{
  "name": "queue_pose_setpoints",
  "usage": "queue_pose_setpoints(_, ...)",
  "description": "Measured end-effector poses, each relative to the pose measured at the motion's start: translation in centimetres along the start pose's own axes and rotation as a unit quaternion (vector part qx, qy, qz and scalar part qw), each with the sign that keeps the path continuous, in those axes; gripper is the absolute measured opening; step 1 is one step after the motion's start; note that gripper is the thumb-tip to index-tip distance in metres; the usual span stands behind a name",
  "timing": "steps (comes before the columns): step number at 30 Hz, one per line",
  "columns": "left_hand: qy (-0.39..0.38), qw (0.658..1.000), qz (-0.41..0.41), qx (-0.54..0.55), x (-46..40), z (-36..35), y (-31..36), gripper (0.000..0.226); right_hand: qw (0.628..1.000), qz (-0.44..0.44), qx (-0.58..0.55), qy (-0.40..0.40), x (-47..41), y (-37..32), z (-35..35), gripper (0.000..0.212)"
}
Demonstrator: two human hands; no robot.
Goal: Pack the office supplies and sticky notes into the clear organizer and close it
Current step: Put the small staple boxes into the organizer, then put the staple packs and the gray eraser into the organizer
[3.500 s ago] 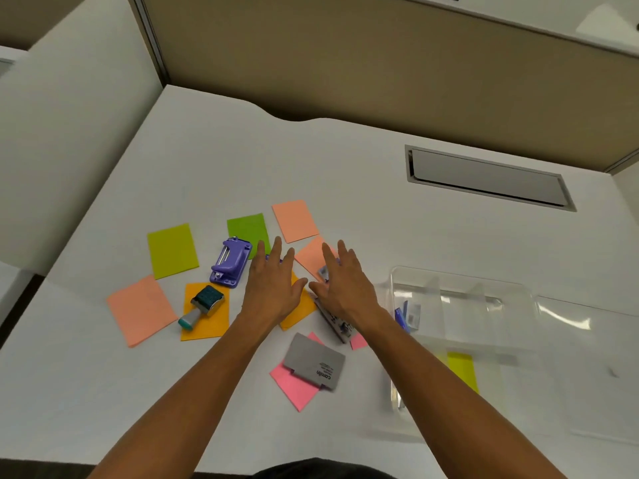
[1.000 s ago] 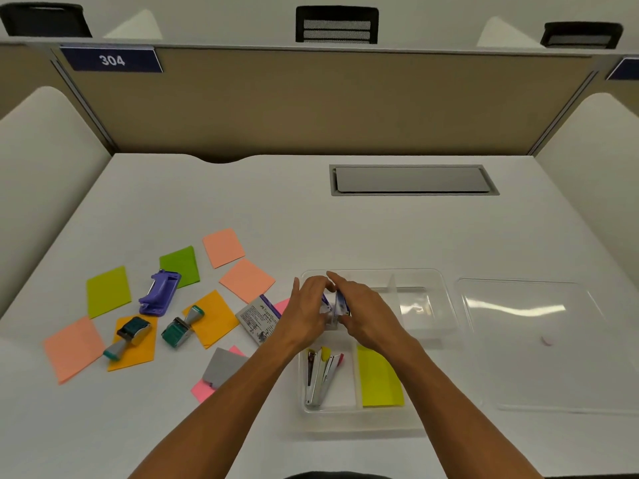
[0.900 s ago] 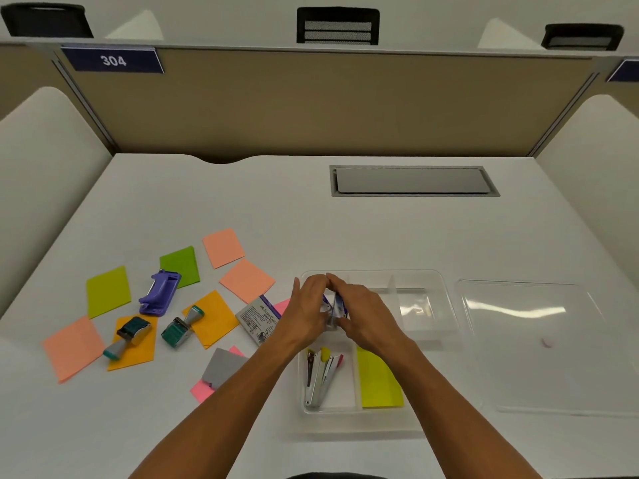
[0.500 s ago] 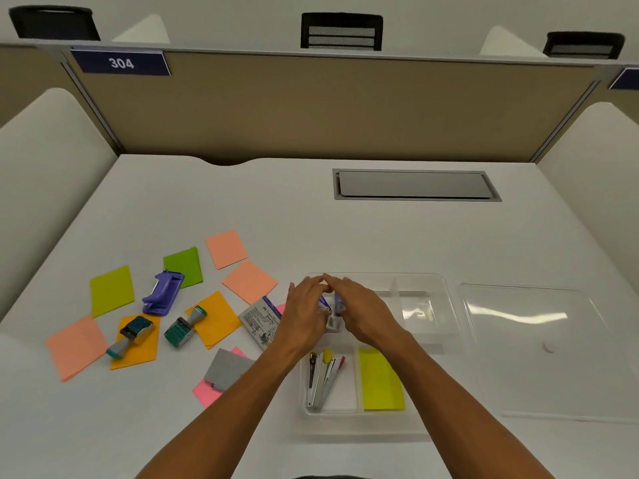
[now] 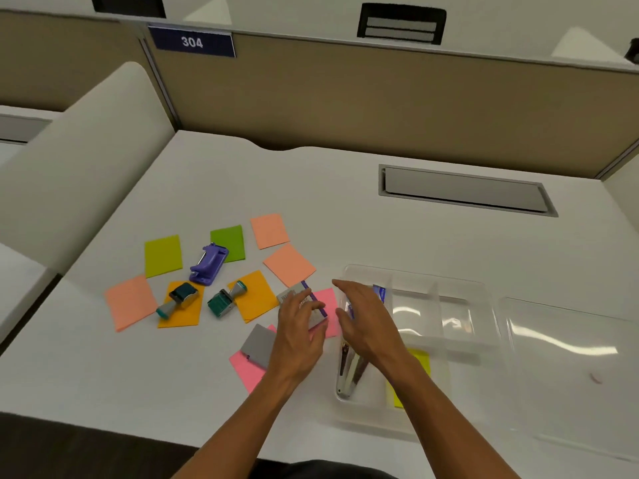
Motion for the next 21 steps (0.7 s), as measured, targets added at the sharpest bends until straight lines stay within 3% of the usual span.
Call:
queue_pose_setpoints(4,0.013,0.998,0.039,-0.037,0.4,2.0,-2.5,0.038,0.999,0.034,-0.019,-0.023,0.5,-2.0,-2.1,0.053)
queue_pose_setpoints(7,-0.009,0.992,0.047,-0.115,0.9,2.9,-4.2,0.050,0.999,0.045,0.025,0.002,0.0,-3.0,-3.0,0.052)
queue_pose_setpoints(9,-0.029,0.979,0.047,-0.194,1.4,3.3,-5.2,0.064,0.997,0.059,0.057,0.014,-0.5,-3.4,-3.6,0.052)
queue_pose_setpoints(12,-0.058,0.953,0.075,-0.288,2.2,3.9,-6.8,0.095,0.995,0.043,0.076,-0.048,-0.8,-3.7,-5.6,0.062)
queue_pose_setpoints(17,-0.063,0.937,0.123,-0.321,2.9,4.5,-8.4,0.127,0.982,0.044,0.150,-0.110,-0.7,-4.2,-8.3,0.068)
queue_pose_setpoints(21,-0.064,0.930,0.126,-0.338,2.7,4.8,-9.0,0.136,0.971,0.030,0.206,-0.119,-0.5,-4.3,-9.2,0.078)
Point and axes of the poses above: each hand's wrist, its own x-axis away from the middle knuckle, its own z-axis out of the back of the hand, y = z × x, the point moved 6 cm from there along -x, towards the middle knuckle, and after that the axes turned 13 degrees about y, right-handed, at the moved point
